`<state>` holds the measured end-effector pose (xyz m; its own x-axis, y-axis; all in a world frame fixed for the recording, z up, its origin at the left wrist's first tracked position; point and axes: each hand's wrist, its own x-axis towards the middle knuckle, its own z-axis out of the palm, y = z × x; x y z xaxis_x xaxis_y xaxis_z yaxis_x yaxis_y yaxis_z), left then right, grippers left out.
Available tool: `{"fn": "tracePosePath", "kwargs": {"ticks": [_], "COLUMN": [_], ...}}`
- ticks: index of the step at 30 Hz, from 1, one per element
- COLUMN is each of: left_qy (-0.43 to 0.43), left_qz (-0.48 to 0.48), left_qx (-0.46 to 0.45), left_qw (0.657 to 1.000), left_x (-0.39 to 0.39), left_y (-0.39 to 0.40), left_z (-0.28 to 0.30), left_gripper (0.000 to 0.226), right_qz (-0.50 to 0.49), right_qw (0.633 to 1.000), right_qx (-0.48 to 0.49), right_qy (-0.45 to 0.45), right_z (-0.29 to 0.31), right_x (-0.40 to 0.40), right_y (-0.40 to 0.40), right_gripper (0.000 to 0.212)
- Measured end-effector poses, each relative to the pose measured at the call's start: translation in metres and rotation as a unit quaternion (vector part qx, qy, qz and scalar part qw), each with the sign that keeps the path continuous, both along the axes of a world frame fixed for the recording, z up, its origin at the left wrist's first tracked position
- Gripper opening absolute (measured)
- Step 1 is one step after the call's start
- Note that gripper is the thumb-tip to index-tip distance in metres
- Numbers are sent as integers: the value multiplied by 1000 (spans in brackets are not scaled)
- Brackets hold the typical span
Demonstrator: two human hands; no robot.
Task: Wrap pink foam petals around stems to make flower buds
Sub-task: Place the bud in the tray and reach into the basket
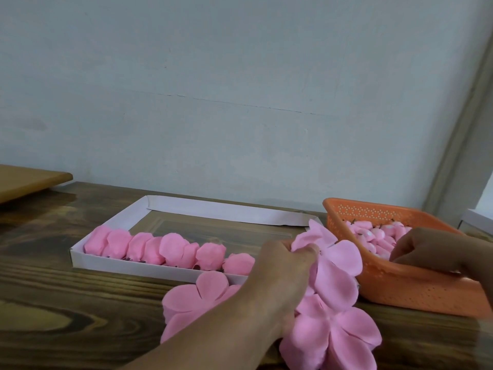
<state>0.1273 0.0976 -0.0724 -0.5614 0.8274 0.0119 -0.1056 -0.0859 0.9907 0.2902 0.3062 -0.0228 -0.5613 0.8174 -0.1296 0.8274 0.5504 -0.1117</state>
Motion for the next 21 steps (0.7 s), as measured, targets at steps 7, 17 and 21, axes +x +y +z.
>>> {"fn": "tracePosePath", "kwargs": {"ticks": [7,17,21], "left_qy": [-13,-7,-9], "left_qz": [15,4,5], "left_qx": [-7,-8,-12], "left_qw": [1000,1000,1000], "left_x": [0,-2,0], "left_y": [0,1,0], "left_z": [0,0,1], "left_gripper": [30,16,15], "right_qz": [16,-9,11], "right_qw": [995,991,984], "right_qx": [44,118,123], "right_qy": [-90,-67,-127], "right_z": [-4,-9,-12], "right_x": [-21,-30,-31], "right_y": [0,4,3], "right_gripper": [11,26,20]}}
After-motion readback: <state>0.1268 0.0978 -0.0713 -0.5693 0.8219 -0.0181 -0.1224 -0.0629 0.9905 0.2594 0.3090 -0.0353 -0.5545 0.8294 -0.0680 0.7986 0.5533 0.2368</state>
